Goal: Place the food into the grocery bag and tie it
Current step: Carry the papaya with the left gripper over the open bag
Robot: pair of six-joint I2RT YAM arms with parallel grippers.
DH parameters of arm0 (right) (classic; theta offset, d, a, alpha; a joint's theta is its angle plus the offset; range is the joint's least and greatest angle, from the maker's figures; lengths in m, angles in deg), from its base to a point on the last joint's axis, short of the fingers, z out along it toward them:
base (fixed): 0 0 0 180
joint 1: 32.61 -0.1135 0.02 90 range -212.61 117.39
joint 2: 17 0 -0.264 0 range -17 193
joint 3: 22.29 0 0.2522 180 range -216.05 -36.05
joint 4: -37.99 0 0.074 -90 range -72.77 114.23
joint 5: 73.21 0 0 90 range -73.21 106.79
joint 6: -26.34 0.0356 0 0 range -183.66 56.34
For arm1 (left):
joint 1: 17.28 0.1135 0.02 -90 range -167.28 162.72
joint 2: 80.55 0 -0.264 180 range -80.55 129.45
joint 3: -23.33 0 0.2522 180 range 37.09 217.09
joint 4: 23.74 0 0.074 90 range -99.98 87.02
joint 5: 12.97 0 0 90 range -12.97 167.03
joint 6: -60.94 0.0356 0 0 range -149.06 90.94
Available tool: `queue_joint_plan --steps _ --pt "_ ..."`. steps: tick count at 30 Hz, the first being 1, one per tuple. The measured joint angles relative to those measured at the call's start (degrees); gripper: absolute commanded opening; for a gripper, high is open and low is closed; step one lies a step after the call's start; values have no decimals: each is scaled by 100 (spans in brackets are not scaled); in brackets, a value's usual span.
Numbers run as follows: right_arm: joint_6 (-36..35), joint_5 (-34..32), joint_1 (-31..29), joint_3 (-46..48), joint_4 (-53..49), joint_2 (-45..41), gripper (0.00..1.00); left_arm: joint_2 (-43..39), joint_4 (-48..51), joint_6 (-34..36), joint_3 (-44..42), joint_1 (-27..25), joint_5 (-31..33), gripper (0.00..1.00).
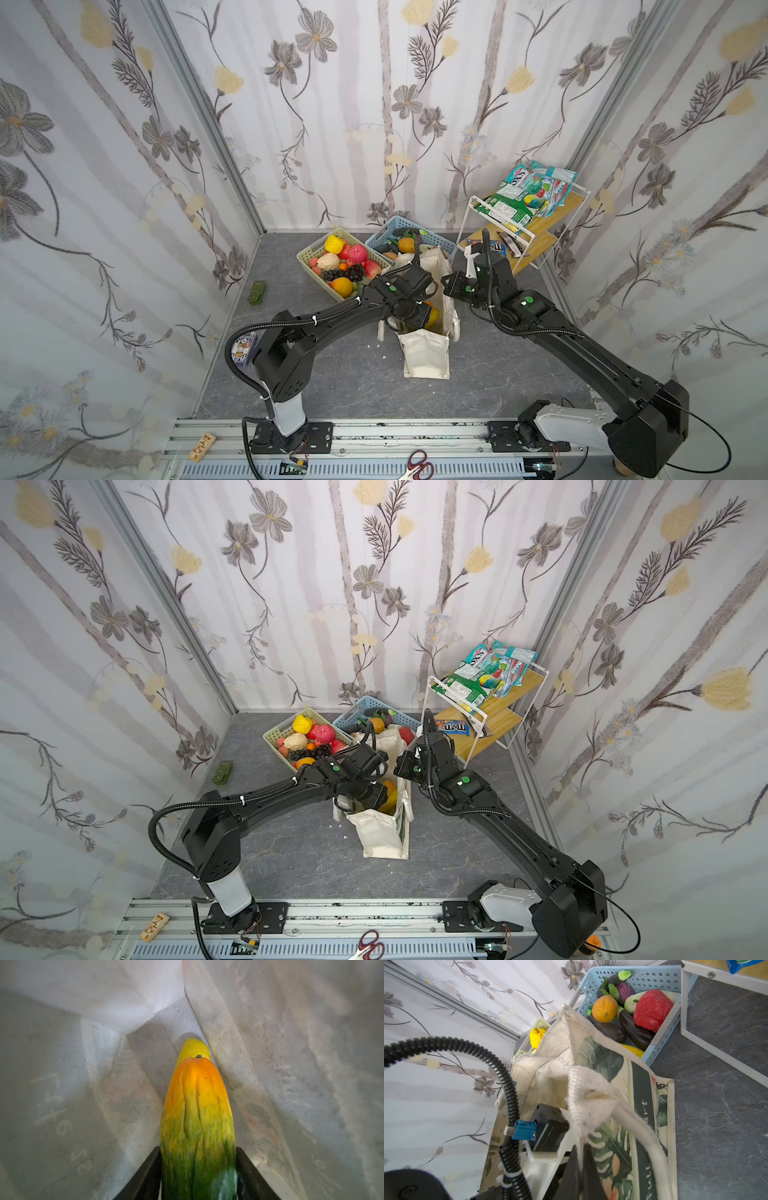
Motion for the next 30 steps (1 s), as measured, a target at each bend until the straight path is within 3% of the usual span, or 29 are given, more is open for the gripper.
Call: queue_joint_plan --steps 17,30 --pt "-9 63 -70 138 254 -79 1 726 157 122 461 4 -81 54" --pt "-7 -66 -52 264 273 -223 1 1047 24 35 466 114 -680 54"
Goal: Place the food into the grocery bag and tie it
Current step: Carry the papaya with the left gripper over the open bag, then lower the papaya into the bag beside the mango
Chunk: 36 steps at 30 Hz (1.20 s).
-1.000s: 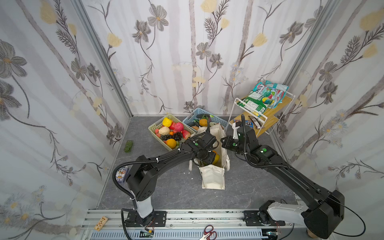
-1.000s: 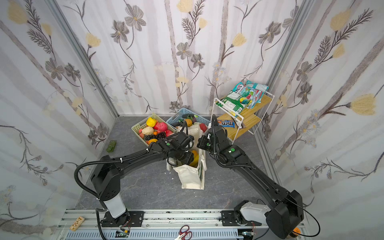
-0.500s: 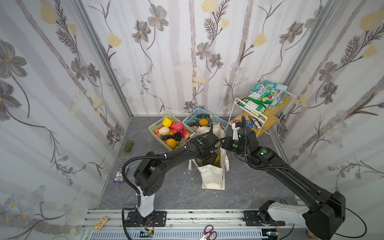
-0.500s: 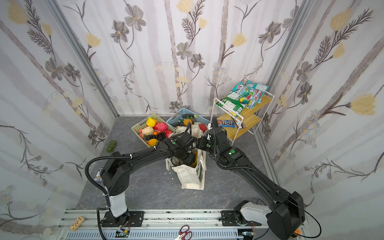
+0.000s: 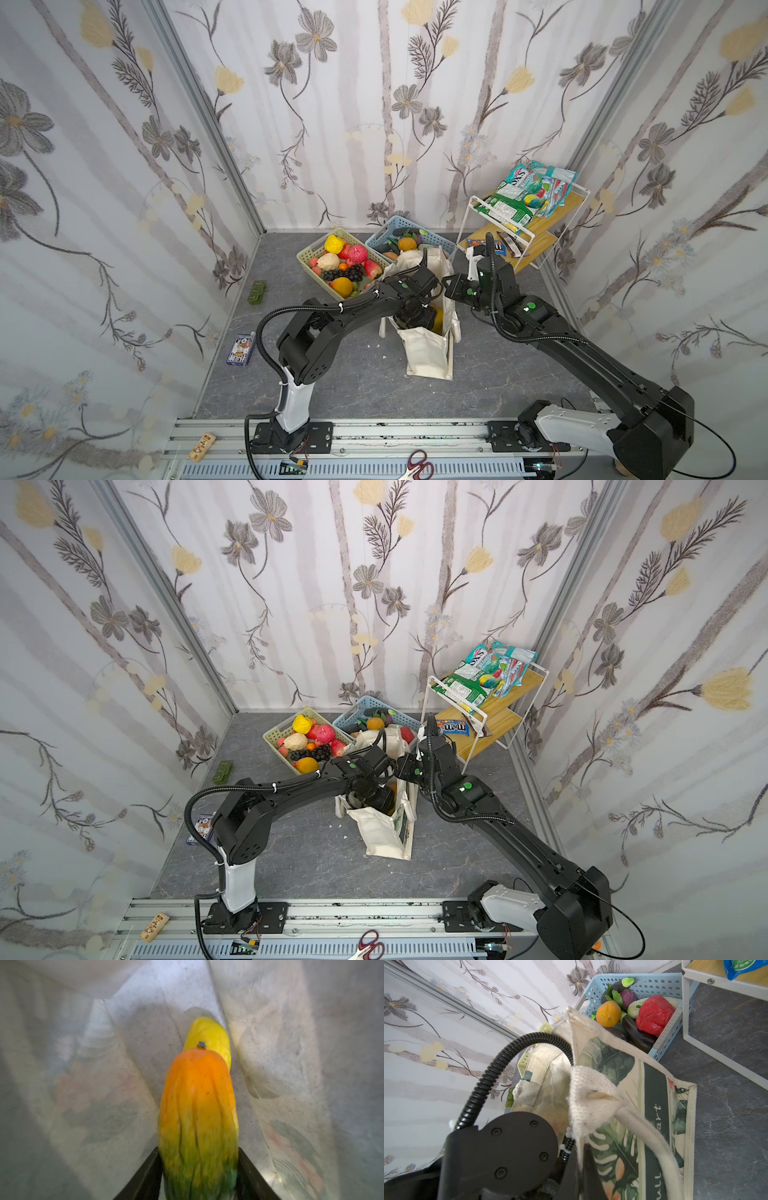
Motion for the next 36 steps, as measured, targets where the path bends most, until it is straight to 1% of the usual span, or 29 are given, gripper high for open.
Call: queue_joint_plan --steps 4,10,26,36 --pt "0 -17 20 24 0 -28 1 98 -26 7 -74 4 -44 54" --pt "2 -17 24 33 0 -28 1 258 52 109 -92 4 105 54" --pt "-20 28 50 -170 -44 149 1 597 326 393 166 -46 216 55" --pt "-22 26 52 -173 -44 168 1 905 345 514 343 -66 63 55"
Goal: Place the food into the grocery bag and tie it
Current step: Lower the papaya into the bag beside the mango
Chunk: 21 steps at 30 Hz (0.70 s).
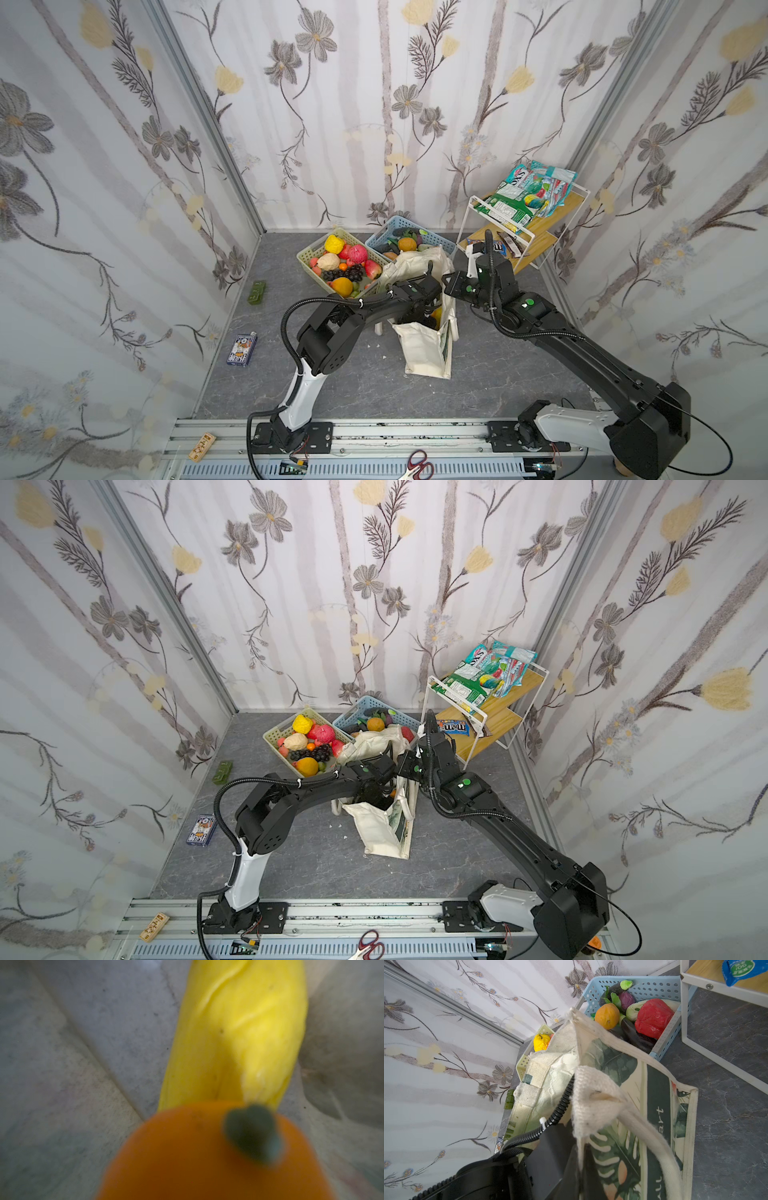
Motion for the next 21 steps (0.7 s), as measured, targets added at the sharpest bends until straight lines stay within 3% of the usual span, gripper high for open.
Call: queue_joint_plan --steps 7,15,21 --pt "0 -2 0 2 0 0 1 133 48 -24 142 0 -26 58" --pt "0 -2 0 9 7 -4 1 107 -2 -26 190 -9 -72 73" --pt "0 -2 0 24 42 -7 1 -107 319 -33 240 2 205 77"
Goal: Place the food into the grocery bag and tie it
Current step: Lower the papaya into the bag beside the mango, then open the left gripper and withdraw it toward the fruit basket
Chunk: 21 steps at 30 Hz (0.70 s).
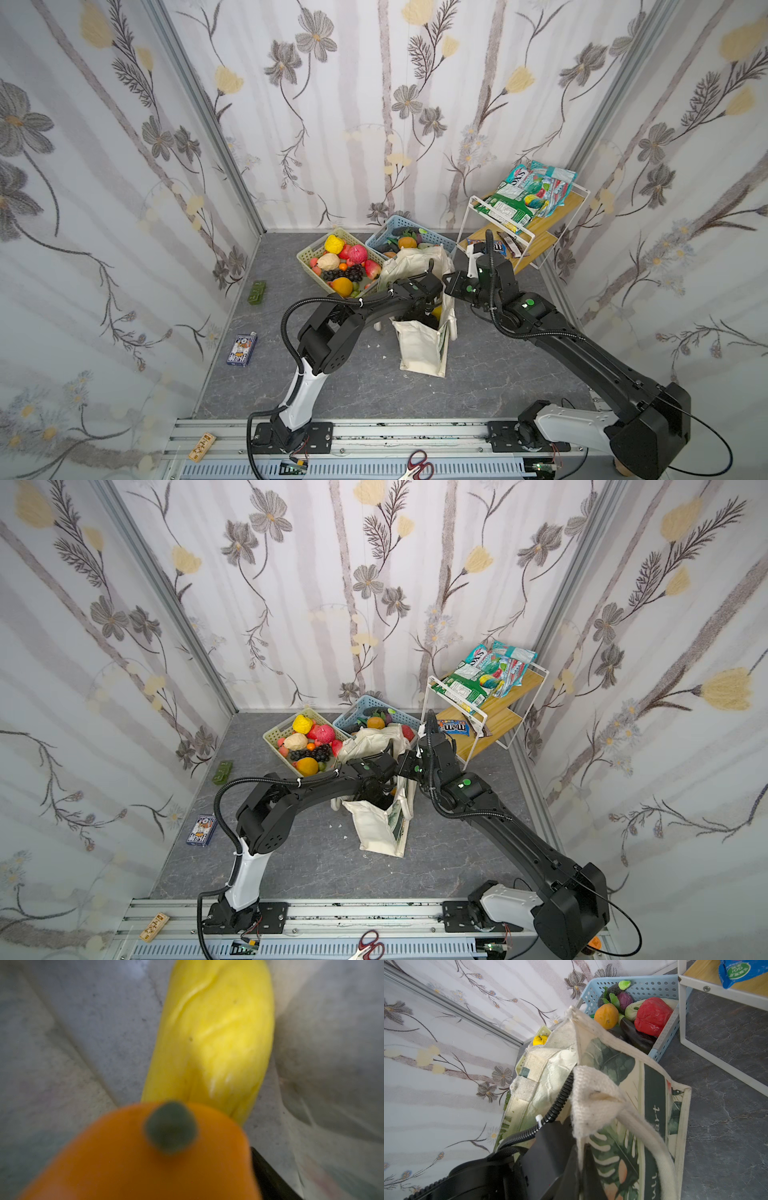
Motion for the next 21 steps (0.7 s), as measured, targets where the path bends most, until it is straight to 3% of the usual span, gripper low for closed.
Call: queue_joint_plan --steps 21 --pt "2 -42 26 42 28 -7 1 -1132 533 -37 726 109 -273 79"
